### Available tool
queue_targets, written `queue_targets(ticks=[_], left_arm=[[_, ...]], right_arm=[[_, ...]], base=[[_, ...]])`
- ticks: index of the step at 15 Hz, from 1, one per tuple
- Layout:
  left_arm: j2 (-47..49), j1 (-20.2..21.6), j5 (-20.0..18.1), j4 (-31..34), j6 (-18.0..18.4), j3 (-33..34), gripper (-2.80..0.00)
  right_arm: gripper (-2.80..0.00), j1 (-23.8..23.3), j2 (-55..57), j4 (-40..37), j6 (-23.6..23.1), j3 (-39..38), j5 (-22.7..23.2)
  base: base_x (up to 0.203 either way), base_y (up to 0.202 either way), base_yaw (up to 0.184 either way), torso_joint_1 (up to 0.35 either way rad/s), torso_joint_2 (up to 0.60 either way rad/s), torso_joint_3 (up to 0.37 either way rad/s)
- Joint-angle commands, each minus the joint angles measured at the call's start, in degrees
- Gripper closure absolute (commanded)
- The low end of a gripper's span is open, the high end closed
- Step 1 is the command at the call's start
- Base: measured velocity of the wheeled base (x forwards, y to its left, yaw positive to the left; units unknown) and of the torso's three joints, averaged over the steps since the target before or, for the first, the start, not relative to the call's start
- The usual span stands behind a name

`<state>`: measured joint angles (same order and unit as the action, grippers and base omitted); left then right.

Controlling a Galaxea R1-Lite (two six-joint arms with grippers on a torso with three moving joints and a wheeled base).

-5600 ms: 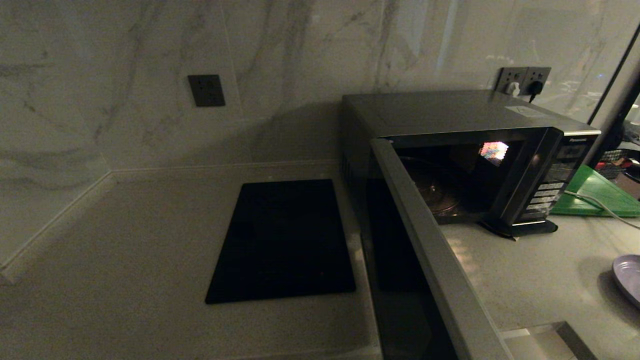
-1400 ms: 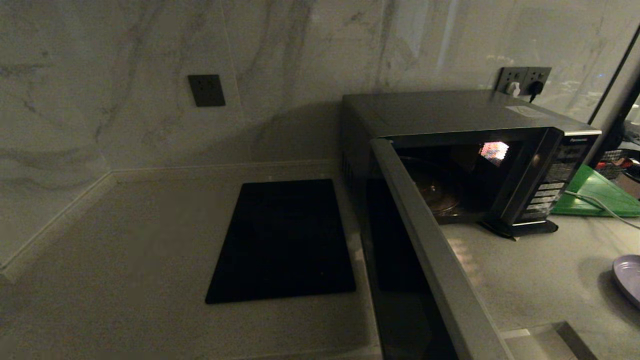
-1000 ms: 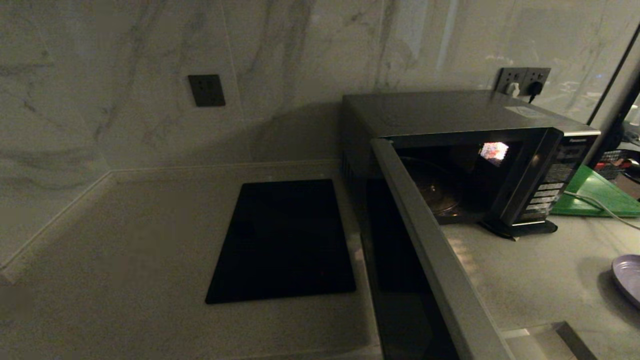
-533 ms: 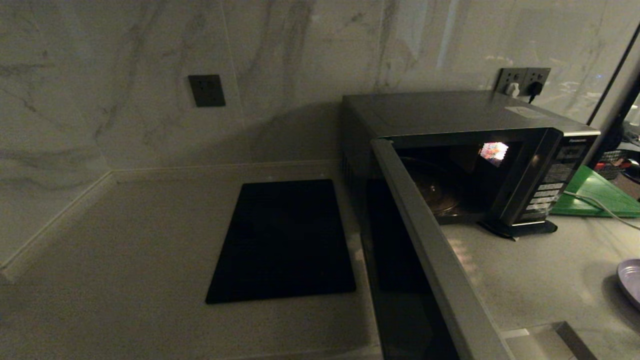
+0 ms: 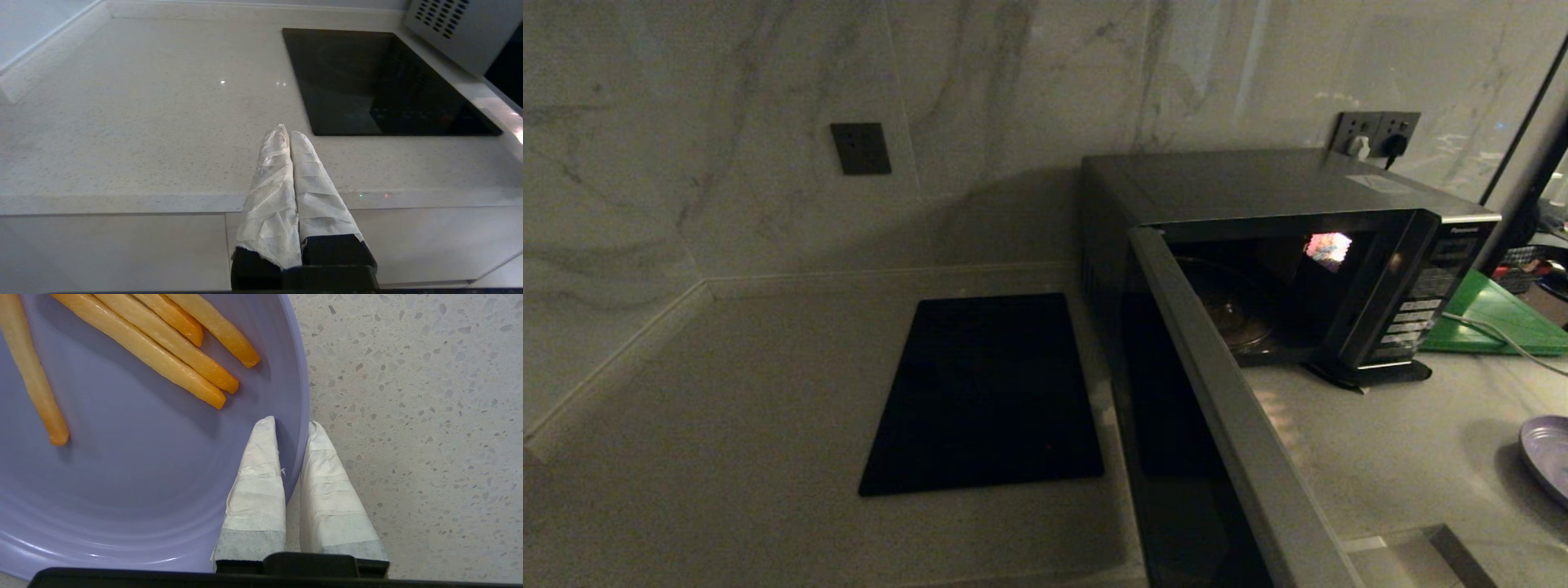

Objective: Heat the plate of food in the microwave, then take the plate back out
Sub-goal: Put the plate in the microwave oven

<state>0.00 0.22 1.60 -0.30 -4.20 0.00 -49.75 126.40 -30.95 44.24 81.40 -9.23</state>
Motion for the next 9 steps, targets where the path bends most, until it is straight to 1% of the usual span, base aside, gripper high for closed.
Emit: queue_targets(ticks=[1, 9], left_arm=[[0.09, 0.04, 0.07, -0.05, -0.02, 0.0, 0.0], [0.02, 0.04, 0.07, -0.05, -0.02, 0.0, 0.0]], right_arm=[[0.0, 0.0, 0.25, -0.25, 0.23, -0.1, 0.0], [0.0, -0.17, -5.29, -0.16, 0.41, -0.84, 0.49]], base=[[0.0, 0.0, 0.0, 0.0, 0.0, 0.0], [0.0, 0.0, 0.0, 0.0, 0.0, 0.0]])
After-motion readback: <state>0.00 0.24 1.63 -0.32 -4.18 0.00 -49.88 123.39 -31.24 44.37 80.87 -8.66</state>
